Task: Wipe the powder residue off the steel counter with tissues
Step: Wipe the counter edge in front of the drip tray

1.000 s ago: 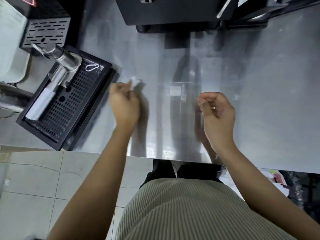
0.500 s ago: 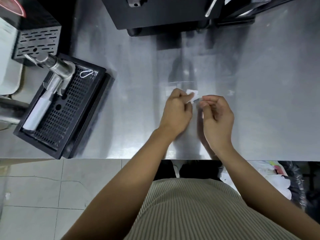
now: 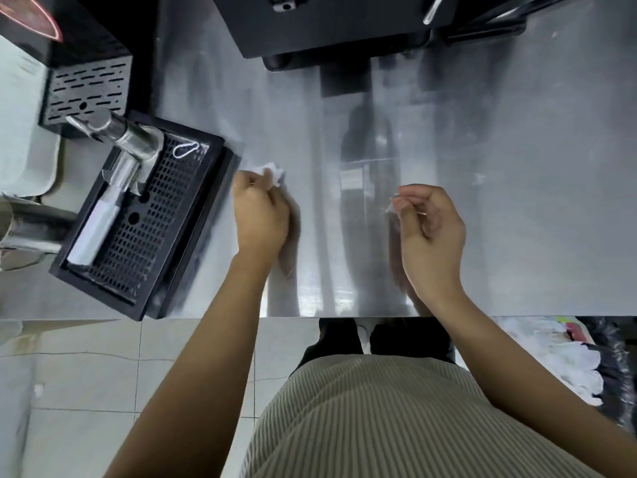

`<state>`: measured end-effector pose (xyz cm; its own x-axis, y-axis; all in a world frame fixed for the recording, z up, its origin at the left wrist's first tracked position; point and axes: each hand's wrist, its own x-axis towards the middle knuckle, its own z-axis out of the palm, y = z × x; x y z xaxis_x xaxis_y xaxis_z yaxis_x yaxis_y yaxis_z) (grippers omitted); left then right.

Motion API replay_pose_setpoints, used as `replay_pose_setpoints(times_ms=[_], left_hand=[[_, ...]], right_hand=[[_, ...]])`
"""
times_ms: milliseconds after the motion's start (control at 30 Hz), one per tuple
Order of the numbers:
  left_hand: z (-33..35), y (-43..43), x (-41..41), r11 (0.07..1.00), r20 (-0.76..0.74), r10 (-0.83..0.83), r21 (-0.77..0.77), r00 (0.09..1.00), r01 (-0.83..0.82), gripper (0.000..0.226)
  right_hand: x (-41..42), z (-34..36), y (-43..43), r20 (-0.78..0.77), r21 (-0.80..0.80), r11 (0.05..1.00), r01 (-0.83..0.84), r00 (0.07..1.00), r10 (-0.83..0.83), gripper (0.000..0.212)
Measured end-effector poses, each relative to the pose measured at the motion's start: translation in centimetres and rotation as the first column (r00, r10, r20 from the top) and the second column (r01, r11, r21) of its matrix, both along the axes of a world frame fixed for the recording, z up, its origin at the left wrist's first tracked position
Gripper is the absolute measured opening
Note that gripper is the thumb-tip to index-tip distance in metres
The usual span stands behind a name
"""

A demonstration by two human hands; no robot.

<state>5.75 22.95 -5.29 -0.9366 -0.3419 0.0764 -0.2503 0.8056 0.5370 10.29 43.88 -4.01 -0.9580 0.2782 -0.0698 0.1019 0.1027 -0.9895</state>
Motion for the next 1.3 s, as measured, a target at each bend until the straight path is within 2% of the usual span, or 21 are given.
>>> replay_pose_setpoints(times_ms=[67,133,267,433,633,767,833,933,1000,1067,1133,1200,1300], left_hand=[[1.0,-0.4,0.5,1.0,0.025,0.006,0.007,1.0,-0.006,0.032],[1.6,-1.8,1.4,0.993,0.032,0.093,-0.07,0.995,-0.091,0.035],[1.4,-3.5,2.0,0.966,0.191,0.2,-0.202,0.961,-0.16,0.032],[0.8,-3.2,-1.0,0.971,0.229,0.188,-0.187,0.955,-0.146,0.031],[-0.6,-2.8,-4.0,0.991,0.107,0.055,-0.124,0.993,-0.041,0.028],[-0.4,1.0,-3.3,0.982,0.024,-0.167,-0.082,0.986,0.168,0.035],[-0.5,4.1,-2.9,0.964,0.02,-0.267,-0.004,0.964,0.267,0.035],[-0.3,9.1,-2.3,0.878,0.072,-0.468,0.149,0.881,0.455,0.033],[-0.1,10.1,-2.2,0.788,0.02,-0.587,0.242,0.809,0.566,0.036],[0.0,8.3,-3.1,0.814,-0.102,-0.509,0.266,0.855,0.516,0.038],[0.0,5.0,-4.7,0.914,-0.179,-0.336,0.176,0.925,0.366,0.038],[-0.4,2.3,-6.0,0.967,-0.144,-0.218,0.099,0.965,0.233,0.037],[-1.6,2.7,-6.0,0.964,-0.104,-0.251,0.065,0.962,0.259,0.035]], right_hand=[[-0.2,0.3,-0.5,0.01,-0.012,1.0,-0.013,1.0,0.013,0.013],[-0.5,0.5,-0.8,0.002,-0.017,1.0,-0.019,1.0,0.019,0.012],[-1.0,0.7,-1.6,0.001,-0.02,0.999,-0.039,0.999,0.039,0.013],[-1.5,0.8,-2.6,0.001,-0.013,0.998,-0.065,0.998,0.065,0.012],[-1.6,0.5,-2.9,0.009,0.016,0.999,-0.051,0.999,0.051,0.014],[-1.4,0.5,-1.7,0.021,0.051,0.997,0.054,0.998,-0.055,0.017],[-1.4,0.5,-1.1,0.027,0.075,0.991,0.109,0.993,-0.111,0.015],[-1.5,0.6,-0.2,0.037,0.086,0.981,0.177,0.983,-0.18,0.009],[-1.3,0.9,0.4,0.034,0.094,0.973,0.213,0.976,-0.216,0.008],[-1.1,1.1,1.0,0.026,0.093,0.964,0.25,0.967,-0.253,0.008],[-0.8,1.2,1.5,0.029,0.08,0.955,0.285,0.957,-0.288,0.008],[-0.4,1.2,1.9,0.045,0.064,0.95,0.305,0.95,-0.308,0.008],[0.1,1.0,2.0,0.067,0.043,0.946,0.32,0.944,-0.322,0.008]])
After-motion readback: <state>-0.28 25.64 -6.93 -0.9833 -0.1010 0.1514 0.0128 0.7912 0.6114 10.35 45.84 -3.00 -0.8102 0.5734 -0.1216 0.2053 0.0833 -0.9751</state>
